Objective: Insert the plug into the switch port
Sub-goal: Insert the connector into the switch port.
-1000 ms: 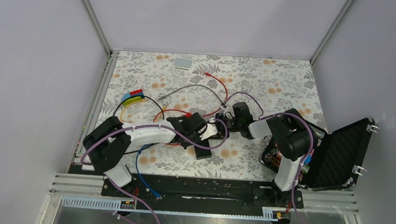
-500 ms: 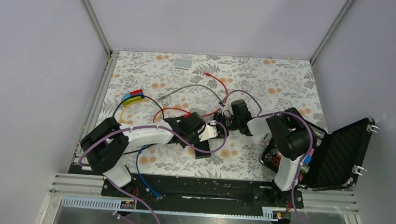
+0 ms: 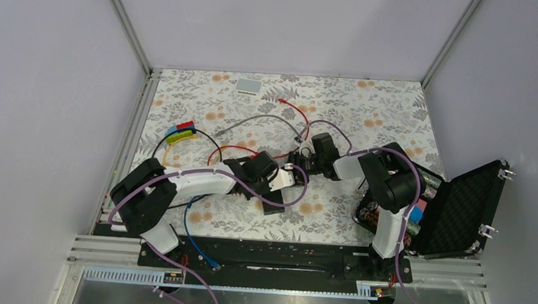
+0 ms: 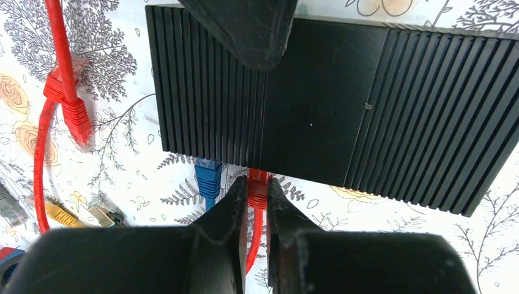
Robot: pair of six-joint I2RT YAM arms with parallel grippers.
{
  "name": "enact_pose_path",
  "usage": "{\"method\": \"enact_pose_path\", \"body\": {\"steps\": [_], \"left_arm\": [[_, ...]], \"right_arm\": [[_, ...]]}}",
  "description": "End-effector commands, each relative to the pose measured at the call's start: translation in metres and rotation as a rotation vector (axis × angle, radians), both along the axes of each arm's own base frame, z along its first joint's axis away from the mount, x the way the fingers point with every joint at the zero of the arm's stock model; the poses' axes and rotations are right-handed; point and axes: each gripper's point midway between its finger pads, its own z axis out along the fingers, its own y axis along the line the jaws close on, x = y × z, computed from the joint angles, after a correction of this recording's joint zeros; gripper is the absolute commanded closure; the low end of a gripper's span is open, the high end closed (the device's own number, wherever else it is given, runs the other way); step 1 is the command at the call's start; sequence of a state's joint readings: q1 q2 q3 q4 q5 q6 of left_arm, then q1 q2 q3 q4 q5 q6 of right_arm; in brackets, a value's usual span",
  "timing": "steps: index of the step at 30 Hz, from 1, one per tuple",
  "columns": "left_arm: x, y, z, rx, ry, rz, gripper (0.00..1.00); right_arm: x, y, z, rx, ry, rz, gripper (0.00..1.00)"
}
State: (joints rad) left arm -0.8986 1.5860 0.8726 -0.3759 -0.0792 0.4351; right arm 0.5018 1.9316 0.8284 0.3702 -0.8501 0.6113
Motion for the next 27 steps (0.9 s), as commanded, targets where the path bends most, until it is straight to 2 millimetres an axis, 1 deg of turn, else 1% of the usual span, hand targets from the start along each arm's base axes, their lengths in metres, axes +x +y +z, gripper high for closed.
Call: {"method": "enact_pose_path", "body": {"steps": [1,4,9,12,17,22,27], "left_arm": [[0.031,-0.089,0.051,-0.357,-0.147,-0.098,1.00],[0.029,-0.092,0.051,-0.380,-0.145,-0.109,1.00],[0.035,-0.100,0.061,-0.430,-0.181,-0.105,1.00],[0.038,-0.106,0.071,-0.467,-0.204,-0.103,1.00],[0.041,-0.116,0.090,-0.543,-0.268,-0.152,1.00],[0.035,-0.123,0.094,-0.572,-0.263,-0.204,1.00],[0.023,-0.125,0.088,-0.592,-0.231,-0.260,1.00]], "right_arm": [[-0.026,0.018,-0.017,-0.033,0.022,0.103,0.56],[-0.030,0.020,-0.020,-0.035,0.023,0.115,0.56],[-0.032,0.019,-0.023,-0.047,0.025,0.119,0.57],[-0.034,0.020,-0.022,-0.049,0.021,0.126,0.57],[-0.037,0.022,-0.023,-0.051,0.024,0.140,0.57],[-0.037,0.024,-0.023,-0.047,0.028,0.149,0.58],[-0.035,0.029,-0.020,-0.031,0.026,0.154,0.58]]}}
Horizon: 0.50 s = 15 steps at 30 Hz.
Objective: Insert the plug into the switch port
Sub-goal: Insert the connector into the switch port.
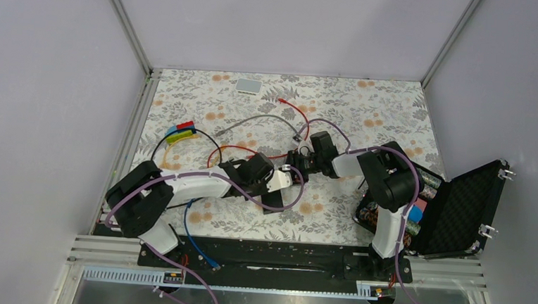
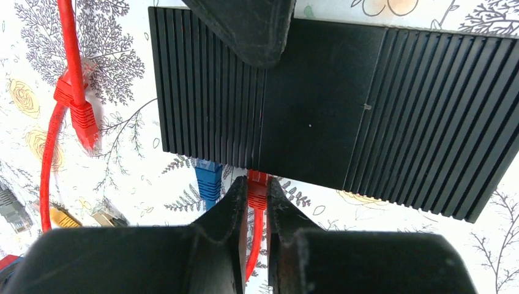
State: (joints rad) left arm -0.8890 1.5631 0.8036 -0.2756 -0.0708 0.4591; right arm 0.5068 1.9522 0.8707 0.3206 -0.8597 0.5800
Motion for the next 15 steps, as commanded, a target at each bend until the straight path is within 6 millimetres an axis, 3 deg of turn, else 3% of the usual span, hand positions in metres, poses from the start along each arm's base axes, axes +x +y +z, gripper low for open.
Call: {"method": "enact_pose_path", "body": {"steps": [1,4,8,15], "left_arm": [[0.016,-0.126,0.092,-0.554,-0.188,-0.268,1.00],[0.008,-0.128,0.093,-0.580,-0.179,-0.314,1.00],[0.011,-0.129,0.100,-0.597,-0.181,-0.283,1.00],[0.020,-0.101,0.085,-0.588,-0.070,-0.143,1.00]], "right_arm": [[-0.036,0.026,-0.019,-0.020,0.023,0.129,0.57],[-0.034,0.030,-0.016,-0.003,0.024,0.137,0.57],[-0.034,0.030,-0.016,-0.002,0.036,0.125,0.57],[-0.038,0.024,-0.026,0.020,0.094,0.061,0.58]]}}
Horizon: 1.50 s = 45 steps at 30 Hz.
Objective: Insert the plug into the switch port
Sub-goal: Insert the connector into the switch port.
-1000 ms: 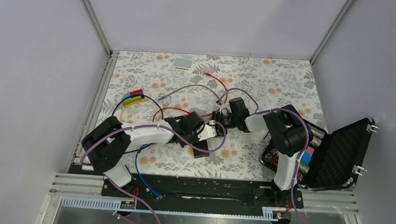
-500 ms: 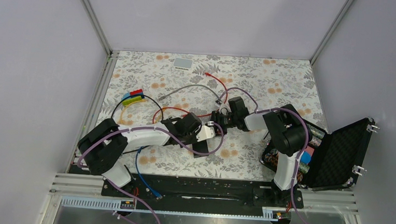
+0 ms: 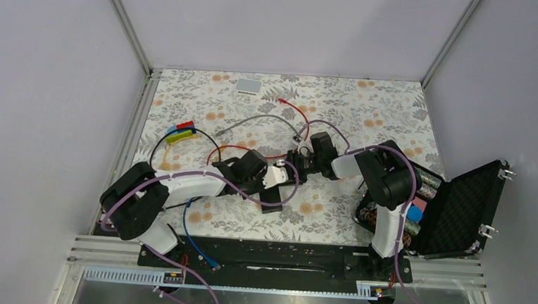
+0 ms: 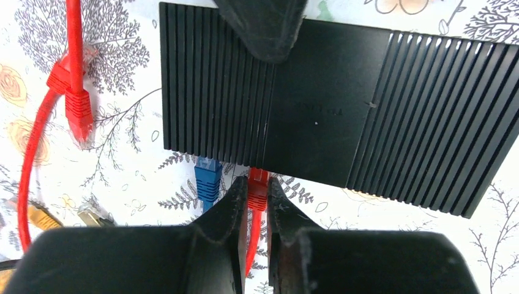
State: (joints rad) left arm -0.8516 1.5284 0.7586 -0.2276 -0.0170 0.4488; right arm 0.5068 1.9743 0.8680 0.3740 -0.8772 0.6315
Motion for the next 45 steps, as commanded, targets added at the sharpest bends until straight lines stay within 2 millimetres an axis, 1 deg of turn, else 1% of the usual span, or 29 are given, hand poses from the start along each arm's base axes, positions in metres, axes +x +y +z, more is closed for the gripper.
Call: {"method": "enact_pose_path", "body": {"steps": [1,5,10,16,20,25,28,32,34,37,40,42,45], "left_arm": [[0.019,-0.101,0.083,-0.532,-0.087,-0.143,1.00],[0.019,-0.099,0.091,-0.558,-0.092,-0.150,1.00],[0.018,-0.105,0.103,-0.589,-0.116,-0.199,1.00],[0.024,-0.112,0.116,-0.645,-0.158,-0.192,1.00],[0.035,-0.116,0.118,-0.616,-0.136,-0.150,1.00],[0.039,-0.120,0.122,-0.618,-0.130,-0.134,1.00],[0.038,-0.123,0.124,-0.615,-0.151,-0.158,1.00],[0.039,-0.123,0.120,-0.613,-0.157,-0.144,1.00],[0.036,-0.118,0.114,-0.580,-0.134,-0.132,1.00],[0.029,-0.101,0.098,-0.508,-0.107,-0.117,1.00],[0.022,-0.083,0.084,-0.432,-0.084,-0.095,1.00],[0.019,-0.072,0.076,-0.385,-0.056,-0.088,0.97],[0.014,-0.063,0.070,-0.351,-0.034,-0.089,0.92]], "right_arm": [[-0.041,0.020,-0.028,-0.003,0.077,0.072,0.58],[-0.045,0.018,-0.028,0.005,0.079,0.075,0.59],[-0.044,0.019,-0.024,0.006,0.070,0.104,0.59],[-0.043,0.018,-0.024,-0.029,0.047,0.138,0.59],[-0.045,0.020,-0.022,-0.036,0.044,0.147,0.59],[-0.048,0.030,-0.015,-0.001,0.046,0.152,0.60],[-0.050,0.034,-0.017,0.007,0.060,0.155,0.60],[-0.052,0.033,-0.022,0.011,0.088,0.134,0.60],[-0.050,0.028,-0.026,-0.008,0.091,0.103,0.60],[-0.042,0.019,-0.030,-0.027,0.099,0.033,0.59],[-0.033,0.013,-0.031,-0.035,0.091,-0.014,0.58],[-0.028,0.009,-0.031,-0.038,0.089,-0.041,0.58],[-0.022,0.006,-0.029,-0.034,0.087,-0.073,0.58]]}}
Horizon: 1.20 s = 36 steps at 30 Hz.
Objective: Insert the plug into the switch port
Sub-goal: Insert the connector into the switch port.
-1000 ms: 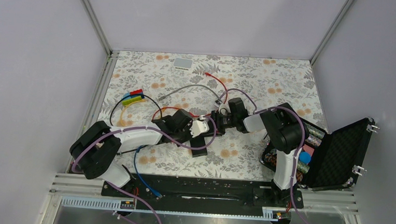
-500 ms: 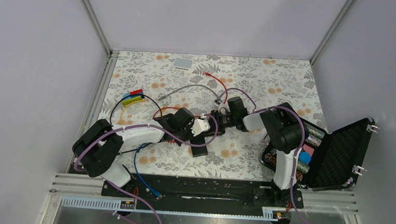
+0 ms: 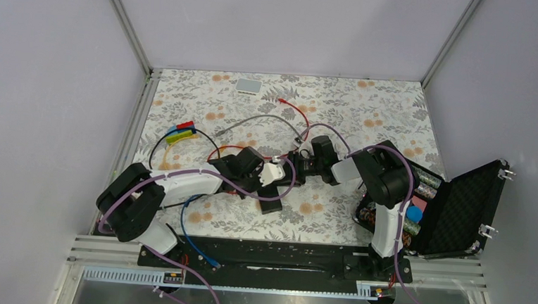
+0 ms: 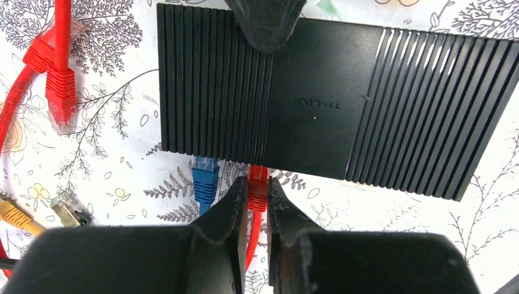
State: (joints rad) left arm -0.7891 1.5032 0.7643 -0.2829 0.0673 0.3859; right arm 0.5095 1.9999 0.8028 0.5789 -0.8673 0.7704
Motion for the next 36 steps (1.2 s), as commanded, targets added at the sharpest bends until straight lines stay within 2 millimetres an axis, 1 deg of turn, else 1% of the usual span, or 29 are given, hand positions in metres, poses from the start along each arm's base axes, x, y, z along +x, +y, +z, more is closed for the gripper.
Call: {"method": "enact_pose_path", "body": {"steps": [1,5,10,13,18,22,25,27,30,33,36], "left_arm": [[0.017,-0.070,0.067,-0.298,-0.138,-0.144,0.91],[0.015,-0.067,0.067,-0.284,-0.126,-0.152,0.86],[0.013,-0.060,0.060,-0.226,-0.081,-0.154,0.74],[0.012,-0.058,0.060,-0.212,-0.061,-0.159,0.68],[0.014,-0.049,0.060,-0.191,-0.063,-0.139,0.66],[0.014,-0.041,0.067,-0.188,-0.067,-0.124,0.63],[0.012,-0.030,0.067,-0.149,-0.058,-0.106,0.61],[0.010,-0.019,0.063,-0.109,-0.057,-0.094,0.61],[0.007,-0.008,0.057,-0.078,-0.041,-0.094,0.62],[0.000,-0.005,0.052,-0.091,-0.002,-0.104,0.62],[-0.002,0.000,0.047,-0.095,0.000,-0.089,0.61]], "right_arm": [[-0.024,-0.001,-0.027,-0.084,0.072,-0.010,0.58],[-0.023,-0.005,-0.026,-0.080,0.068,-0.021,0.58],[-0.023,-0.008,-0.029,-0.078,0.076,-0.031,0.58],[-0.022,-0.008,-0.027,-0.072,0.073,-0.031,0.58],[-0.021,-0.009,-0.024,-0.069,0.068,-0.031,0.58],[-0.021,-0.010,-0.025,-0.070,0.068,-0.031,0.58],[-0.021,-0.010,-0.024,-0.067,0.069,-0.030,0.58],[-0.021,-0.010,-0.024,-0.067,0.069,-0.031,0.58],[-0.022,-0.010,-0.020,-0.061,0.063,-0.025,0.58],[-0.020,-0.010,-0.017,-0.061,0.051,-0.023,0.58],[-0.020,-0.010,-0.015,-0.057,0.047,-0.021,0.58]]}}
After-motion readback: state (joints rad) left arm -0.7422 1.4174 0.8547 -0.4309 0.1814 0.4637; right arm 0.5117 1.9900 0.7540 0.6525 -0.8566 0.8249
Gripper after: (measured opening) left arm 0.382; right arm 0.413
